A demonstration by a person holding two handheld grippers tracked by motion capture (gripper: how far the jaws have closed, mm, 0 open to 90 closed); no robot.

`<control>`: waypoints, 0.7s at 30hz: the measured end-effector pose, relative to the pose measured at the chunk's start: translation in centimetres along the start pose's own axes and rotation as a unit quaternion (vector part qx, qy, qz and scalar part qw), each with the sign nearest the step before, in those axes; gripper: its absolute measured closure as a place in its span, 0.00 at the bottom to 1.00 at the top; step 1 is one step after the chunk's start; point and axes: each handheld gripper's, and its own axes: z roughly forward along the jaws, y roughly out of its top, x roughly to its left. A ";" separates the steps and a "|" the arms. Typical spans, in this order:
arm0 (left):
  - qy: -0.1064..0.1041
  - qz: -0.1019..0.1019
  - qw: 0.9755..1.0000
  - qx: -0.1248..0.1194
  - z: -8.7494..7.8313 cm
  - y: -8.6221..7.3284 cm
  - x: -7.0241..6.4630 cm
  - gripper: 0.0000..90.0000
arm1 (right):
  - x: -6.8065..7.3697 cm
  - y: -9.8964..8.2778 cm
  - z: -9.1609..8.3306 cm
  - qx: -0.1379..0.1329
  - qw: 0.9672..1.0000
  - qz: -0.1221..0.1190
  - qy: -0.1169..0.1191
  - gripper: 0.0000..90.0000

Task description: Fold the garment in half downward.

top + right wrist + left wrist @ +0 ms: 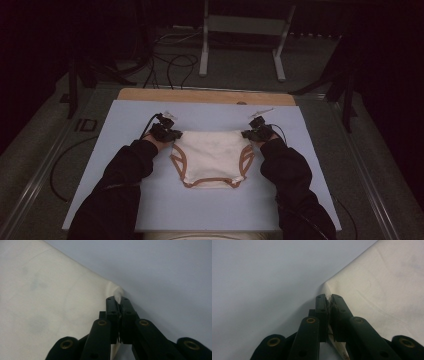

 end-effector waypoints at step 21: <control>-0.002 -0.020 0.999 -0.033 -3.2 1.1 -0.5 0.17 | 0.5 0.0 -2.6 -0.033 0.999 0.005 0.004 0.36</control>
